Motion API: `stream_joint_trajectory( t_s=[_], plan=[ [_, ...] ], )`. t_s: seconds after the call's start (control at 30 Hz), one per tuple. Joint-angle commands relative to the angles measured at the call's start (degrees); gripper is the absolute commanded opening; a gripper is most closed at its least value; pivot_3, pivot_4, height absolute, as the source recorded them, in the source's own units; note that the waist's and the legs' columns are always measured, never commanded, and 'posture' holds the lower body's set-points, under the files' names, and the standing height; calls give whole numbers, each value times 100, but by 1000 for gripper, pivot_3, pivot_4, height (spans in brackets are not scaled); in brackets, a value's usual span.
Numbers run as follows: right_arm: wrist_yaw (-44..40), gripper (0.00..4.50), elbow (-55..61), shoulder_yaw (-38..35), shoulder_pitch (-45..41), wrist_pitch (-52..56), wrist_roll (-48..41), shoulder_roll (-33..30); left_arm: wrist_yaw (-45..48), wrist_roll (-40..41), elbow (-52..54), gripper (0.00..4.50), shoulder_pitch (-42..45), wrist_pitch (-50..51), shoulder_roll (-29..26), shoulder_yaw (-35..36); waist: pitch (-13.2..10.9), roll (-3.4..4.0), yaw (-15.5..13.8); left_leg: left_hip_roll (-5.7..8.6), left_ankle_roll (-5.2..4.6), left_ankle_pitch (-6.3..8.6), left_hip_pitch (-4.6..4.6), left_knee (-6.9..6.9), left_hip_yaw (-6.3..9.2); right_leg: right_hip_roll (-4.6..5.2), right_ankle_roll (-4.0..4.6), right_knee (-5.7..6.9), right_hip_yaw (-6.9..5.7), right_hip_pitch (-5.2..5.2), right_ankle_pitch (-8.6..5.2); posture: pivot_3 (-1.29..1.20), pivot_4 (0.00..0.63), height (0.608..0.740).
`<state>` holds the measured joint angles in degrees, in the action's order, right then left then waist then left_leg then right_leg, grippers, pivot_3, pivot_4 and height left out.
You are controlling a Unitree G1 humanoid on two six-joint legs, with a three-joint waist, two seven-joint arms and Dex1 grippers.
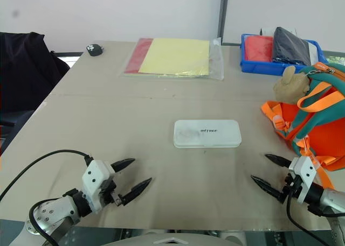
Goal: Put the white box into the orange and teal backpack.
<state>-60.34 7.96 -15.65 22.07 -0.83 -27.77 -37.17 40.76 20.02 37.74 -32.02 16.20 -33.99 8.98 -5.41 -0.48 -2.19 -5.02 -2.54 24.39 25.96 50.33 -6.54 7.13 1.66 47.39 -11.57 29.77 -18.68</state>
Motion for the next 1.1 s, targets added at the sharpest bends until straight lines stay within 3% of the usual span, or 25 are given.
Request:
stream_joint_trajectory(
  t_s=[0.03,0.53,0.67,0.87,1.0,1.1],
  plan=[
    [6,4445,92,-131,37,-79,-59,42,-11,106,196,4500,-14,-31,4,116,0,0,0,0,0,0,0,0,0,0,0,0,0,0,0,0,150,645],
    [129,4445,151,-119,45,-68,-51,192,105,417,-9,4500,258,-14,8,202,-2,4,0,0,0,0,0,0,1,0,0,0,0,0,0,0,150,645],
    [223,4445,220,-142,-32,50,-130,202,73,841,-20,4500,400,306,53,367,-2,4,1,0,0,0,0,0,1,0,0,0,-1,0,0,0,150,645],
    [715,4445,715,-91,-630,710,-534,263,-571,3449,-179,4500,1163,2316,-55,915,-8,12,3,-1,0,0,-3,0,2,0,0,2,1,-2,1,0,150,645],
    [1503,4445,1000,258,-1546,1925,-814,339,-1554,5968,-1288,4500,2579,3775,-409,886,-14,3,1,0,0,-2,-12,1,7,0,1,7,0,-13,2,0,150,645],
    [1842,4445,933,404,-2053,2477,-799,357,-1829,6508,-2181,4500,3542,4368,-585,717,-8,-13,0,5,3,-3,-12,2,11,0,2,16,0,-14,3,0,150,645]
  ],
)
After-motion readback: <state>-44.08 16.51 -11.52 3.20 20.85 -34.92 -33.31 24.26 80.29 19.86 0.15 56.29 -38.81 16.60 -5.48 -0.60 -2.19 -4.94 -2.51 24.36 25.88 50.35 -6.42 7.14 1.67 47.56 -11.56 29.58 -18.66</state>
